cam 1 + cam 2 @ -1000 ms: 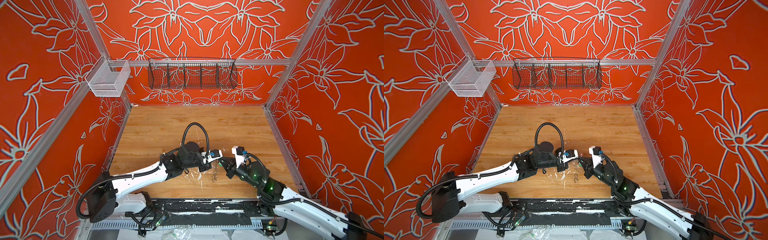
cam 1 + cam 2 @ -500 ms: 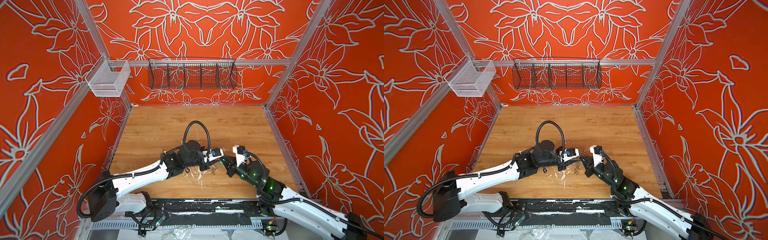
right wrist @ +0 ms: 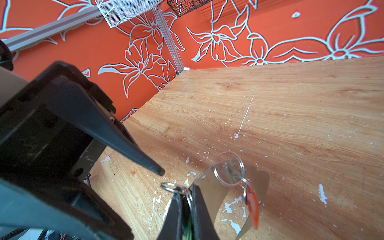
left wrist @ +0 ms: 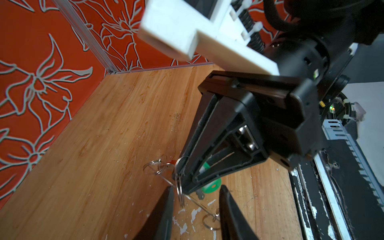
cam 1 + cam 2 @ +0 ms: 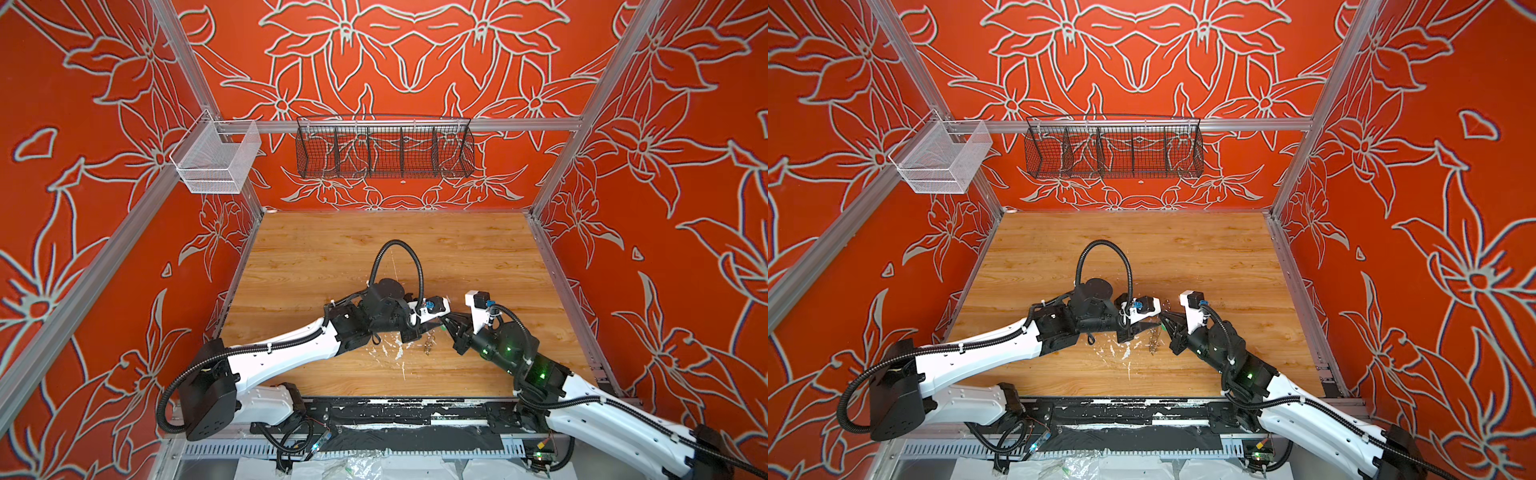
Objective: Attach keys to a key ring
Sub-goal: Insert the key into the keyring.
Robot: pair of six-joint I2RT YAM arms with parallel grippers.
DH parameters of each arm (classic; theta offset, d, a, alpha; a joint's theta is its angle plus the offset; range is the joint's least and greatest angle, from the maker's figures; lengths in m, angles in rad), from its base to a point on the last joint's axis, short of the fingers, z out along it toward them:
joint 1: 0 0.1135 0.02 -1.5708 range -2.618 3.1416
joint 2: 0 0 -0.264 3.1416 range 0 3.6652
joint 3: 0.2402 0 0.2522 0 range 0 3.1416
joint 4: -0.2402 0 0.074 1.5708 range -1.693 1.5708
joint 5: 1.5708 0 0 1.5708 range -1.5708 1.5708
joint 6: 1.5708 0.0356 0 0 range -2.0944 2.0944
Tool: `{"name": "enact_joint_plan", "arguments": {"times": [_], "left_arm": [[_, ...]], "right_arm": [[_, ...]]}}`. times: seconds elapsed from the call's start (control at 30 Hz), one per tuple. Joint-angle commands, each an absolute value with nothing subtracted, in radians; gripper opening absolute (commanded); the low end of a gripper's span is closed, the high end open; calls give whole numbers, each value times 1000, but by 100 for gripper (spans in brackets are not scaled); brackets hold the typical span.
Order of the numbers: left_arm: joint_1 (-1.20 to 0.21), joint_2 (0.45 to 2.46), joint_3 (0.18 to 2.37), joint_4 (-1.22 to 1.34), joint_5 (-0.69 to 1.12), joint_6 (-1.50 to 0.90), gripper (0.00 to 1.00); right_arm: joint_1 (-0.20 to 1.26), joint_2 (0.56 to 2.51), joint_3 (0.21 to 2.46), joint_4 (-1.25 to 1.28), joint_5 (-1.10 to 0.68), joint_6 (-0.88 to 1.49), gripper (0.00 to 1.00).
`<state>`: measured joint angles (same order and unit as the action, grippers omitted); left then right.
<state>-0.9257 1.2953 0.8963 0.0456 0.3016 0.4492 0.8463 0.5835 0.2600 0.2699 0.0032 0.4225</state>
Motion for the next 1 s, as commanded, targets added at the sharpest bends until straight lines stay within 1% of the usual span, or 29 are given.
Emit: {"name": "enact_joint_plan", "arguments": {"times": [0.0, 0.1, 0.23, 0.47, 0.57, 0.73, 0.97], "left_arm": [[-930, 1308, 920, 38, 316, 460, 38], [-929, 1317, 927, 35, 312, 460, 40], [-930, 1330, 931, 29, 303, 465, 38], [-930, 1353, 949, 13, 283, 473, 28], [-930, 1355, 959, -4, 287, 477, 16], [-930, 1342, 948, 6, 280, 477, 1], [-930, 1284, 886, 75, 279, 485, 0]], "right_arm": [[844, 572, 272, 285, 16, 415, 0], [845, 570, 266, 296, 7, 418, 0], [845, 571, 267, 304, -18, 412, 0], [844, 570, 259, 333, -55, 405, 0], [846, 570, 256, 335, -55, 405, 0], [847, 572, 252, 344, -54, 406, 0], [845, 575, 247, 340, -15, 423, 0]]}}
